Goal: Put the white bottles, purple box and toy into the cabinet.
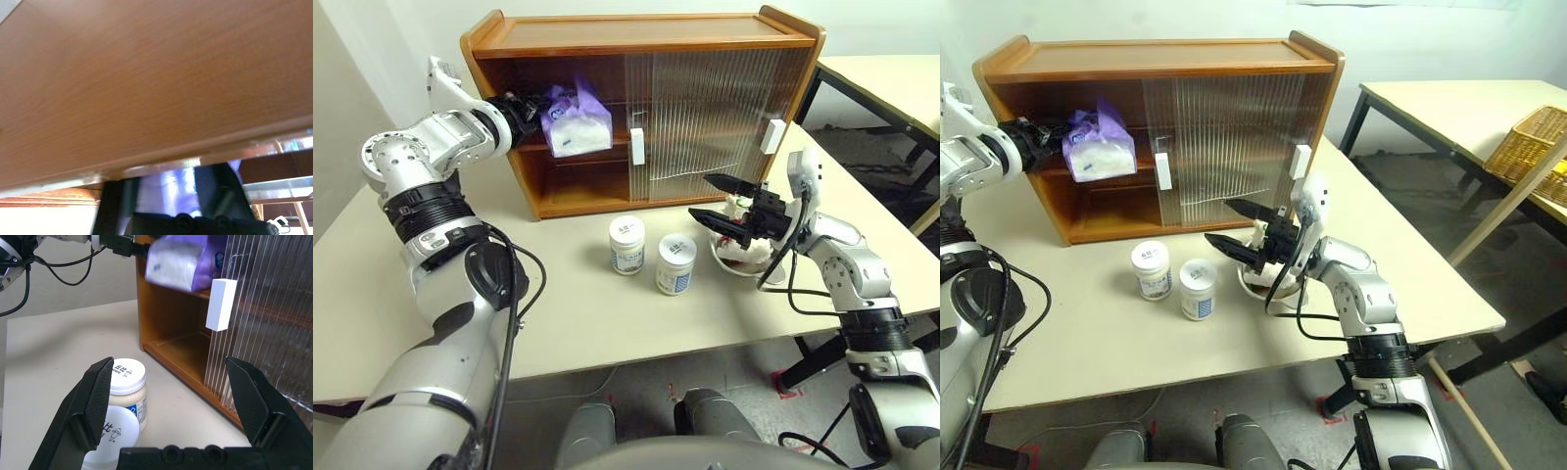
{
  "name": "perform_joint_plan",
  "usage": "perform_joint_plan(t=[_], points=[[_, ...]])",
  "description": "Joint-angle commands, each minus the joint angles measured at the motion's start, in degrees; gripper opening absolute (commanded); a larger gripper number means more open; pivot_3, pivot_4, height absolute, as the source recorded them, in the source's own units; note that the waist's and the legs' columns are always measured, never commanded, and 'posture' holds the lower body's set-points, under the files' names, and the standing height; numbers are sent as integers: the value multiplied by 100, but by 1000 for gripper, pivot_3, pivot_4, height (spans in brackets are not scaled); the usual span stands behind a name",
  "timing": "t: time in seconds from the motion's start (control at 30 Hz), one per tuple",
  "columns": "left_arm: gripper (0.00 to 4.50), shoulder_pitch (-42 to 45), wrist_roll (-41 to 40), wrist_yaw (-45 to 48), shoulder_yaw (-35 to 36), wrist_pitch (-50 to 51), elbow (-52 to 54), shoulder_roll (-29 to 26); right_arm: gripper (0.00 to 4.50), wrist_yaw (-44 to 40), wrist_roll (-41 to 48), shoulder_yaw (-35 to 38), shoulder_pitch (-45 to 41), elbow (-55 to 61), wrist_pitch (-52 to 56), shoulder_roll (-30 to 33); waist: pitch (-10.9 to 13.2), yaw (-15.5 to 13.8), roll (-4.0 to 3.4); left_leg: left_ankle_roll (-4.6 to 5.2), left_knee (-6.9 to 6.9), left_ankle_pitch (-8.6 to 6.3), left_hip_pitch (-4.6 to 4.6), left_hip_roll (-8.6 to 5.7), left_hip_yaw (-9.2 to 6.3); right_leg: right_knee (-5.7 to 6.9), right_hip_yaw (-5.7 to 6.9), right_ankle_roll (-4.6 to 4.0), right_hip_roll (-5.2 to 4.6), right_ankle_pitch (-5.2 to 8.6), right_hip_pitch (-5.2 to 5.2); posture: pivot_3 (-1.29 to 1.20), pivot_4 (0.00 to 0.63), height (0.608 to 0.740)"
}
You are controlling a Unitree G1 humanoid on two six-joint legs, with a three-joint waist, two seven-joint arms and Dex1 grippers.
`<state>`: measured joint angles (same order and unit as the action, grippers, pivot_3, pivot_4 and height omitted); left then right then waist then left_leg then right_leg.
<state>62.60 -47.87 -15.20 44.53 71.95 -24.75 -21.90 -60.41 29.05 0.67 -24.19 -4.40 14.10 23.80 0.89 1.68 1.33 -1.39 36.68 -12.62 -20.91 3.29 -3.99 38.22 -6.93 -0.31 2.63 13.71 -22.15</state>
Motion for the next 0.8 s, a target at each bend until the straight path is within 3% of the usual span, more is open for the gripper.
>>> perform_joint_plan(t=[0.03,0.13,0.47,0.8], points=[[3478,34,17,-5,-47,-37,-16,29,4500,19,-41,-48,35,142,25,23,0,1,0,2,2,-1,0,0,0,0,0,0,1,0,1,-83,0,740],[4483,5,3,9,-55,-25,24,42,4500,18,-40,-42,39,141,28,31,0,3,0,4,5,-2,0,0,1,0,0,0,2,0,2,-82,0,740],[4483,-647,54,851,-750,-230,1144,-23,4500,-69,-55,-27,28,15,-21,61,0,3,0,9,11,-8,-1,-1,1,0,-1,0,7,0,6,-74,0,740],[4483,-1460,-205,902,-736,-306,2844,171,4500,-148,-67,-43,-4,-59,2,110,-1,-10,2,10,18,-9,1,-1,0,-1,-1,7,12,-4,16,-52,0,740]])
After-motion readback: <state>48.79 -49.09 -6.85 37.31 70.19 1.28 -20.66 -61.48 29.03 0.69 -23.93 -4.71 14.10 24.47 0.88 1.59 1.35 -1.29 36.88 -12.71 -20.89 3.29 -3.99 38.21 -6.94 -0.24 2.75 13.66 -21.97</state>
